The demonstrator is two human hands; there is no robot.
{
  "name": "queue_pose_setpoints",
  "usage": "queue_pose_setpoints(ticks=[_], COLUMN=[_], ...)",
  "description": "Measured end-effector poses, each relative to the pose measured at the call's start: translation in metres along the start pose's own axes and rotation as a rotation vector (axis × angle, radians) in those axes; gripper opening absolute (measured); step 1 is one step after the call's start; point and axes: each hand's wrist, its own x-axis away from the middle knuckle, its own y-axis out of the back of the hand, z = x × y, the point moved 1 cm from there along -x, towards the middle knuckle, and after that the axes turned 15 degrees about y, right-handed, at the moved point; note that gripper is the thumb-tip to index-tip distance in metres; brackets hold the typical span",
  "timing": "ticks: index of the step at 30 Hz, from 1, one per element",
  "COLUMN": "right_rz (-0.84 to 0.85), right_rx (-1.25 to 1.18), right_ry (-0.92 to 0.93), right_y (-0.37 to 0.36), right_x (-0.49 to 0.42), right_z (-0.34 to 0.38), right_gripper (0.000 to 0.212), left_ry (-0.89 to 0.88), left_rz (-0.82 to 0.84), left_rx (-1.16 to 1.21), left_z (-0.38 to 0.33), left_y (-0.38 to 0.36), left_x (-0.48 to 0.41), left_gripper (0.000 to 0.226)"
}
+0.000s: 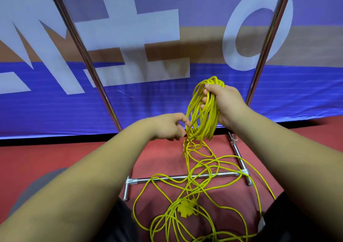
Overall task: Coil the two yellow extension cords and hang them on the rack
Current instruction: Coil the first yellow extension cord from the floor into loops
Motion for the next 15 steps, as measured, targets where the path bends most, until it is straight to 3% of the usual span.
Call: queue_pose_setpoints(ticks=[5, 9, 12, 15], right_rz=[-0.037, -0.035, -0.013, 0.039], right_rx=[-0.105, -0.179, -0.211, -0.231], right_ry=[-0.033, -0.064, -0.081, -0.086], right_y=[0.000, -0.002, 0.000, 0.004], right_x=[-0.001, 0.003, 0.004, 0.003], right_z=[0.013, 0.022, 0.026, 0.032], right_gripper=[0.020, 0.015, 0.017, 0.025], left_ry=[0.011, 0.081, 0.105, 0.081], left_rz=[-0.204, -0.181, -0.104, -0.172], left_rx=[-0.231, -0.292, -0.317, -0.317], left_z=[0.015, 0.033, 0.046, 0.049], left_y=[-0.022, -0.042, -0.054, -0.063], left_x=[-0.032, -0.045, -0.055, -0.061], left_gripper=[0.034, 0.028, 0.055, 0.077])
